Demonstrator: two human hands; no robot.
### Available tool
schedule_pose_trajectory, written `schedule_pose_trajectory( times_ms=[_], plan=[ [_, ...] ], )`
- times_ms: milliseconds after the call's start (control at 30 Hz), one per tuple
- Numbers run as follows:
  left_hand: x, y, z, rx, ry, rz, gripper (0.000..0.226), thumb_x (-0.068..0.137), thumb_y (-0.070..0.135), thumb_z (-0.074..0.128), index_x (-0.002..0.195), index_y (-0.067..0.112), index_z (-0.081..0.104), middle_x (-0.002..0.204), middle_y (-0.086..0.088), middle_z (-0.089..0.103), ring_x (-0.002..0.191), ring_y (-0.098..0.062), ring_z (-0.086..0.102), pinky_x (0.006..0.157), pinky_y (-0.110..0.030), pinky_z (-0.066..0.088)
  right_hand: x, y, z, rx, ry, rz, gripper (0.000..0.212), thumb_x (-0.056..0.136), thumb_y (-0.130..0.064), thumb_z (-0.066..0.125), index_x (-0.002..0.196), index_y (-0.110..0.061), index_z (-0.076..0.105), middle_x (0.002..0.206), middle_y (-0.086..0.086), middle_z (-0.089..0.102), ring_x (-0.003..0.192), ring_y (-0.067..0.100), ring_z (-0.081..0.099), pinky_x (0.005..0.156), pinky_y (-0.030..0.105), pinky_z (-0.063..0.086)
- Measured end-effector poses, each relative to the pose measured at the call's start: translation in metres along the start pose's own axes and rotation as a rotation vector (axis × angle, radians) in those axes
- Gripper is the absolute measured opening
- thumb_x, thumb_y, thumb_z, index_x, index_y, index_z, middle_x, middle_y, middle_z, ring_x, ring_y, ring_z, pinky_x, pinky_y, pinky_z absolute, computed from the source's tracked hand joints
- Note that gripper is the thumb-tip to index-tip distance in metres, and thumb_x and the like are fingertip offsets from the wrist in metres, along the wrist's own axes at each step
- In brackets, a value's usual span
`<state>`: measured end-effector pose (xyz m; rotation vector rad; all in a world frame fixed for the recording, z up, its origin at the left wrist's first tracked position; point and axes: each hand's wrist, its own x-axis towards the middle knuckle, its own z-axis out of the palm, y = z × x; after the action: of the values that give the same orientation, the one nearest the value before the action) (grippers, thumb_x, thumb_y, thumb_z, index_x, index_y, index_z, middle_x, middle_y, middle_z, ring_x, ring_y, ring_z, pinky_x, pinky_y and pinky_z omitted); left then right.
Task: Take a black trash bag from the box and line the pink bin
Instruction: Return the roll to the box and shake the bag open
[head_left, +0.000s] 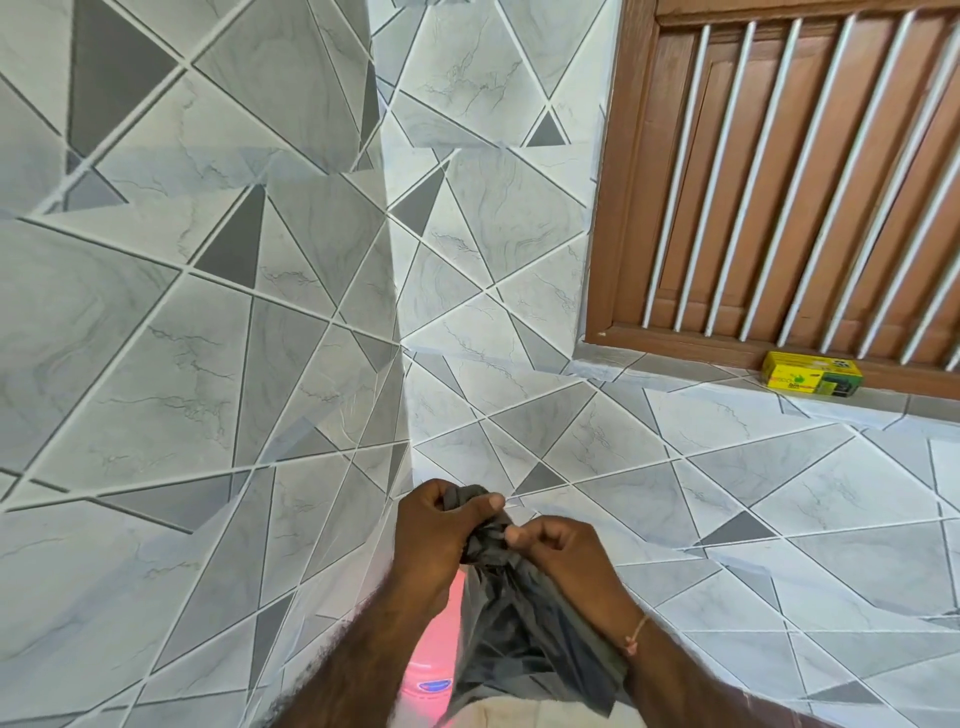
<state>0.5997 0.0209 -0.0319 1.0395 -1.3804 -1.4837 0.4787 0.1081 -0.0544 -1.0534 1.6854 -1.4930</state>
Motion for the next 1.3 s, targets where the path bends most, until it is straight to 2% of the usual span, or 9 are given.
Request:
schedule_pose_trajectory(
  times_ms=[200,300,500,567,700,933,1033,1167,1300],
  plan=[
    [0.005,0.004,-0.022,0.236,-0.175,0.079,0.045,0.060,0.016,0.088,0.073,-0.009,0.053,0.062,-0.015,0.052,0.053,-0.016,0.049,0.047,-0.025,0.045,0.014,0.002,-0.029,0.099,0.282,0.146,0.028,0.089,-0.016,0.066,0.064,-0.005,0.069,0.063,0.009,0.068,0.056,0.014,0.057,0.057,0.023,0.047],
    [0.007,0.010,-0.028,0.379,-0.173,0.123,0.039,0.067,0.026,0.085,0.080,0.000,0.059,0.070,-0.017,0.063,0.058,-0.015,0.057,0.054,-0.029,0.052,0.014,-0.003,-0.039,0.178,0.318,0.167,0.026,0.093,-0.018,0.060,0.081,0.001,0.072,0.084,0.022,0.073,0.071,0.024,0.063,0.065,0.033,0.051],
    [0.003,0.013,-0.038,0.629,-0.392,0.346,0.026,0.084,0.000,0.060,0.072,0.021,0.050,0.070,0.003,0.060,0.063,-0.012,0.054,0.058,-0.026,0.043,0.019,-0.031,-0.074,0.350,0.525,0.290,0.041,0.103,-0.026,0.037,0.105,0.007,0.061,0.089,0.022,0.066,0.078,0.034,0.062,0.051,0.016,0.050],
    [0.003,0.009,-0.038,0.737,-0.341,0.420,0.027,0.084,-0.004,0.048,0.071,0.020,0.051,0.072,-0.001,0.063,0.066,-0.018,0.058,0.060,-0.030,0.044,0.023,-0.031,-0.081,0.433,0.583,0.317,0.042,0.101,-0.030,0.041,0.116,0.005,0.059,0.113,0.025,0.065,0.101,0.039,0.062,0.065,0.025,0.047],
    [0.014,0.007,-0.037,0.514,0.048,0.350,0.044,0.073,-0.018,0.044,0.058,0.021,0.057,0.071,-0.007,0.064,0.068,-0.022,0.060,0.067,-0.039,0.053,0.016,-0.025,-0.067,0.468,0.508,0.151,0.031,0.097,-0.029,0.051,0.077,-0.011,0.066,0.085,0.016,0.064,0.072,0.025,0.060,0.068,0.031,0.049],
    [0.022,0.020,-0.039,0.220,0.315,0.217,0.039,0.079,-0.010,0.044,0.077,0.018,0.070,0.085,-0.009,0.070,0.085,-0.030,0.067,0.080,-0.037,0.056,-0.001,0.006,-0.062,-0.815,0.074,-0.009,0.033,0.071,-0.047,0.076,0.062,-0.021,0.056,0.061,-0.005,0.061,0.063,0.016,0.057,0.060,0.031,0.046],
    [0.014,0.016,-0.029,0.192,0.184,0.297,0.014,0.075,0.013,0.070,0.082,0.025,0.070,0.088,-0.003,0.071,0.081,-0.020,0.068,0.078,-0.039,0.059,0.002,0.011,-0.056,-0.536,0.173,0.061,0.018,0.084,-0.031,0.069,0.081,-0.014,0.073,0.080,0.004,0.074,0.079,0.023,0.069,0.076,0.037,0.056],
    [0.018,0.003,-0.033,0.542,-0.077,0.340,0.053,0.067,-0.007,0.074,0.114,0.016,0.065,0.106,0.004,0.059,0.101,-0.017,0.060,0.085,-0.006,0.043,0.005,0.009,-0.067,-0.067,0.301,0.204,0.015,0.087,-0.020,0.062,0.086,-0.009,0.073,0.082,0.010,0.076,0.076,0.025,0.073,0.070,0.036,0.059],
    [0.024,0.007,-0.055,0.529,0.175,0.179,0.036,0.076,-0.013,0.055,0.098,0.013,0.067,0.095,-0.009,0.070,0.075,-0.023,0.061,0.069,-0.030,0.051,0.008,0.019,-0.102,-0.367,0.638,0.189,0.015,0.085,-0.005,0.053,0.081,-0.005,0.067,0.088,0.024,0.071,0.082,0.039,0.065,0.077,0.044,0.054]
  ],
)
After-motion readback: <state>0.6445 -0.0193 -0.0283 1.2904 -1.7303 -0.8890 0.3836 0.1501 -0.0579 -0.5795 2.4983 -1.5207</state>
